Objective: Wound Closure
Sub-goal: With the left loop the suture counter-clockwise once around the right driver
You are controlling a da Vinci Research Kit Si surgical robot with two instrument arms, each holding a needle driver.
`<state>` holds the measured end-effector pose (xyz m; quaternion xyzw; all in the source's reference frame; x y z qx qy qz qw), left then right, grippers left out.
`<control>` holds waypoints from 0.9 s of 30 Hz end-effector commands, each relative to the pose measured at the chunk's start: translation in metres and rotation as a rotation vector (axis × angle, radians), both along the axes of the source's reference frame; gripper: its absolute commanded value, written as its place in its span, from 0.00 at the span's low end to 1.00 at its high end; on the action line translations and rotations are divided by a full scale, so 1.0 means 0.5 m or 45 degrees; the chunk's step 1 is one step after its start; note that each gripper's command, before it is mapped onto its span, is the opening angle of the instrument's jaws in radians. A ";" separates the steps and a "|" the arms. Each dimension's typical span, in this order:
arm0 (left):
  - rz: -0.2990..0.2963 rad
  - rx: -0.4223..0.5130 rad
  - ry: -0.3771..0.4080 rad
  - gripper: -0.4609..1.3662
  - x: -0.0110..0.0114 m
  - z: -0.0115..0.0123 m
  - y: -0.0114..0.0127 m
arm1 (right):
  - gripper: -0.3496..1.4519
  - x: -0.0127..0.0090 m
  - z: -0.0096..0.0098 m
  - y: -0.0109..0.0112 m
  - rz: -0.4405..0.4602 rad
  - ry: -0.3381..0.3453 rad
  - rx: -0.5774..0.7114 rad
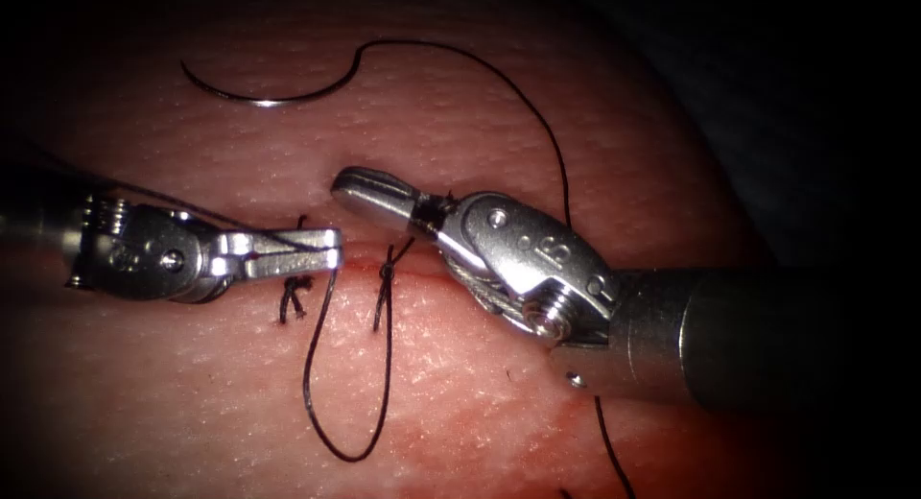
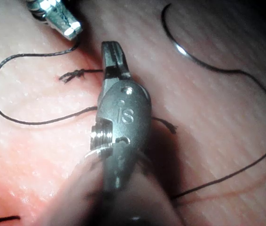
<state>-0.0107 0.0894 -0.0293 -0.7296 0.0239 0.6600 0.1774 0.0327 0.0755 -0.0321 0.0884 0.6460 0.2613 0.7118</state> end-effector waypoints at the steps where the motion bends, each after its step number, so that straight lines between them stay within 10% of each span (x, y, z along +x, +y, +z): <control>1: 0.029 0.028 -0.006 0.06 -0.0006 -0.0002 0.0003 | 0.00 -0.0002 0.0004 0.0010 -0.065 -0.034 -0.096; 13: 0.124 0.207 0.027 0.06 -0.0035 0.0028 0.0081 | 0.00 0.0050 -0.0075 0.0008 -0.504 0.095 -0.652; 27: 0.122 0.146 0.049 0.06 -0.0038 0.0104 0.0080 | 0.00 0.0014 -0.0083 -0.0038 -0.240 0.218 -0.798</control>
